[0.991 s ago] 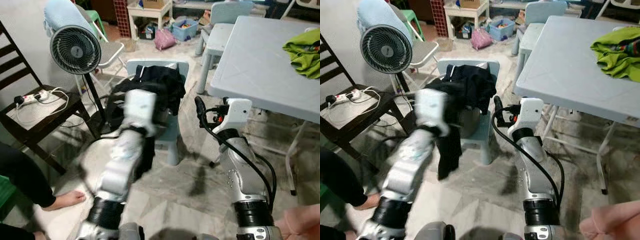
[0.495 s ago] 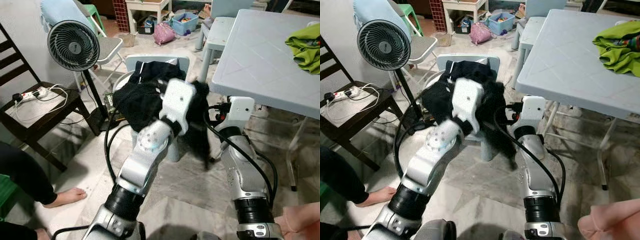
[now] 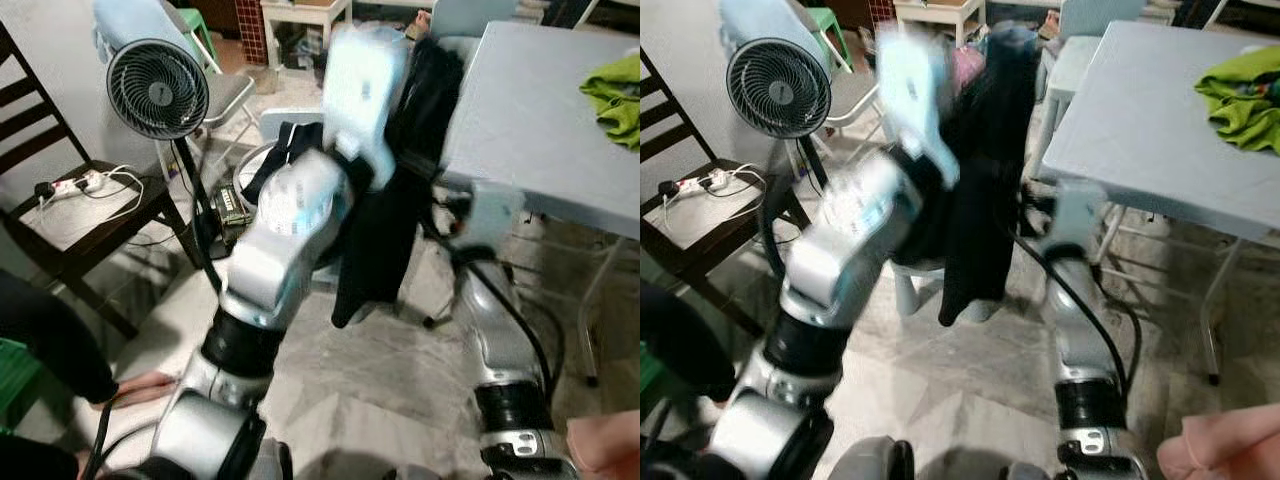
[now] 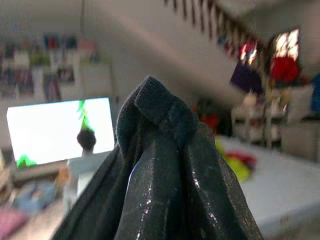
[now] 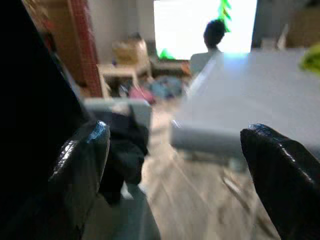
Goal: Hang hanger
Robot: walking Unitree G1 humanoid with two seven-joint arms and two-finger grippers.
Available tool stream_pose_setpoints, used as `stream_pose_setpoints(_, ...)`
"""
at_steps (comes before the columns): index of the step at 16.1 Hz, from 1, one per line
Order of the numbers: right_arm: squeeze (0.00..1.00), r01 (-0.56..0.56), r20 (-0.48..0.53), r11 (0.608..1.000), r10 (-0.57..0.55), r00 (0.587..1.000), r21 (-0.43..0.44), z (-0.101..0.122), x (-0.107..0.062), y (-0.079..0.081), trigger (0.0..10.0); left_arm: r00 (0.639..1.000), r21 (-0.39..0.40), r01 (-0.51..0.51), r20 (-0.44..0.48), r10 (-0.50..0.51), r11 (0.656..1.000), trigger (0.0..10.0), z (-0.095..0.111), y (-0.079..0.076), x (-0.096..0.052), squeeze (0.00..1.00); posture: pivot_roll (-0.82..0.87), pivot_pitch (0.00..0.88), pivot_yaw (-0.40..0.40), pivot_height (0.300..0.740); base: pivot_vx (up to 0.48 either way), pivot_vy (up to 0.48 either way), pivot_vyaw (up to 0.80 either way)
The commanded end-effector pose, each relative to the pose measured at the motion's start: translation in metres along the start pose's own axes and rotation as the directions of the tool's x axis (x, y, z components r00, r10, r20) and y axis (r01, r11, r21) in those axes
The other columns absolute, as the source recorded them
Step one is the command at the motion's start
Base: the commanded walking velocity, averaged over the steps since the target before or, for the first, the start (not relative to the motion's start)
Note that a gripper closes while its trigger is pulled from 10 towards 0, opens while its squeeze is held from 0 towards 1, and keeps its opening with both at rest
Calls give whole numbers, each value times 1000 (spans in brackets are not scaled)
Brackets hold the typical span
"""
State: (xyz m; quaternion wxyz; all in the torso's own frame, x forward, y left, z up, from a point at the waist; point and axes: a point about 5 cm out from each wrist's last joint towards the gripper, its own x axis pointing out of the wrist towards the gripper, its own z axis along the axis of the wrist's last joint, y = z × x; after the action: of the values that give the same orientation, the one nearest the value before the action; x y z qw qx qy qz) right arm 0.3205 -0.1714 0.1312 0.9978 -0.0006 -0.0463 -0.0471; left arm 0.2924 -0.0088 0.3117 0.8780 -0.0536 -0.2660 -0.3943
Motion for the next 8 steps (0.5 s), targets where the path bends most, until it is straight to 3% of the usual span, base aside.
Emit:
stream_pose_setpoints(1,0,6,15,1000,-6,1000,-6,3,4,2,10000,981,-42,84,176,-76,996,10000,33,-29,24,0,48,10,81,740,0,0,0)
stream_pose_setpoints(4,0,25,38,1000,-25,999,-15,5,8,5,10000,979,-16,64,193,-60,998,10000,38,-19,37,0,42,0,100,740,0,0,0)
stream_pose_setpoints(6,0,38,36,999,-37,999,-16,3,7,3,10000,987,-15,34,160,-31,999,10000,30,-12,34,0,36,0,105,740,0,0,0)
stream_pose_setpoints(8,0,66,22,997,-65,998,-37,-2,3,-6,10000,997,37,-80,-10,80,996,10000,-16,10,-4,0,39,0,102,740,0,0,0)
